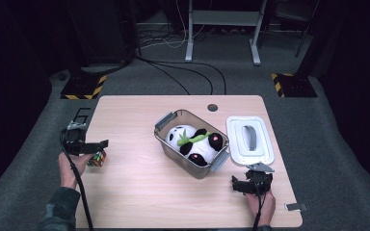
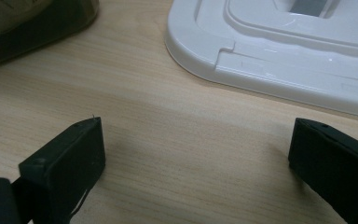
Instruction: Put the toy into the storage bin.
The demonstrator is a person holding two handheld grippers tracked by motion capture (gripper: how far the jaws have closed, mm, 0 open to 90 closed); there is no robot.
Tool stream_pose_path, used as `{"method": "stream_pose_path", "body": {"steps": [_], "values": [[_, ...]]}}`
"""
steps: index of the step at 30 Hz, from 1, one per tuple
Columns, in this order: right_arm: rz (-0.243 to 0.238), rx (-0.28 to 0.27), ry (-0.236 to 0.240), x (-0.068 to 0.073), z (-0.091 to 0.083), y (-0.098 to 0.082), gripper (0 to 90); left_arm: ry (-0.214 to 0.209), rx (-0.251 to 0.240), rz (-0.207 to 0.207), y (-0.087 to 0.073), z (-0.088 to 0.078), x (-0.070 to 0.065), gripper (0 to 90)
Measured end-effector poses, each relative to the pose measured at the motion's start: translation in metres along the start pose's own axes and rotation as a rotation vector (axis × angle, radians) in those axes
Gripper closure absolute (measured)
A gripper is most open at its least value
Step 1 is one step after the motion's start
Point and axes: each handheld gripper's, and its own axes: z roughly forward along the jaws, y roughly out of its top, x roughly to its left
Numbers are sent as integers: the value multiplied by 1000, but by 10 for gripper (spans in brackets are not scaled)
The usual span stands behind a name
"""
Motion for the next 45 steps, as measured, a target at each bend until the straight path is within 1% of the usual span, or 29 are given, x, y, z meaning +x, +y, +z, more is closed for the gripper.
{"method": "stream_pose_path", "body": {"steps": [1,3,5,7,9,10,14,16,18,20,22,23,24,25,26,27,28,29,30,31,34,35,36,37,38,39,43,44,45], "values": [[0,0,0,0,0,0,30,8,-3,-14,-2,1,3,13],[3,1,0,0,0,0,30,18,14,-22,-6,3,9,7],[2,0,0,0,0,0,30,30,16,-31,-11,6,14,5],[0,-1,3,0,0,0,30,42,27,-49,-16,8,18,5],[0,-1,1,0,0,0,30,49,35,-55,-21,11,21,5],[-1,-1,1,0,0,0,30,46,41,-61,-23,12,22,5],[-1,0,0,0,0,0,30,39,67,-49,-31,19,22,7],[2,0,2,0,0,0,30,33,87,-59,-38,25,21,15],[3,0,2,0,0,0,30,27,88,-63,-40,27,22,24],[2,0,2,0,0,0,30,18,90,-57,-45,30,21,57],[3,0,2,0,0,0,30,20,98,-57,-50,34,21,123],[2,0,2,0,0,0,30,14,90,-64,-53,35,22,163],[3,0,2,0,0,0,30,23,85,-71,-55,36,22,192],[3,0,2,0,0,0,30,41,88,-74,-56,36,23,247],[2,0,2,0,0,0,30,46,73,-84,-58,38,23,306],[1,0,0,0,0,0,30,39,69,-92,-59,38,24,317],[1,0,0,0,0,0,30,47,64,-90,-60,37,23,317],[3,0,2,0,0,0,30,58,61,-83,-59,36,22,339],[2,0,2,0,0,0,30,62,60,-72,-58,35,22,339],[2,0,2,0,0,0,30,56,74,-65,-57,34,21,342],[2,0,2,0,0,0,30,39,89,-53,-55,33,19,343],[2,0,2,0,0,0,30,30,81,-55,-54,33,18,343],[2,0,2,0,0,0,30,29,84,-54,-53,31,16,343],[3,0,2,0,0,0,30,26,75,-54,-52,31,14,343],[1,0,3,0,0,0,30,14,70,-54,-50,29,12,343],[1,0,0,0,0,0,30,9,60,-46,-47,27,9,343],[-1,0,0,0,0,0,30,-23,46,-6,-34,17,-4,343],[-1,0,0,0,0,0,30,-28,49,10,-31,14,-8,342],[0,0,0,0,0,0,30,-31,34,13,-27,12,-12,343]]}}
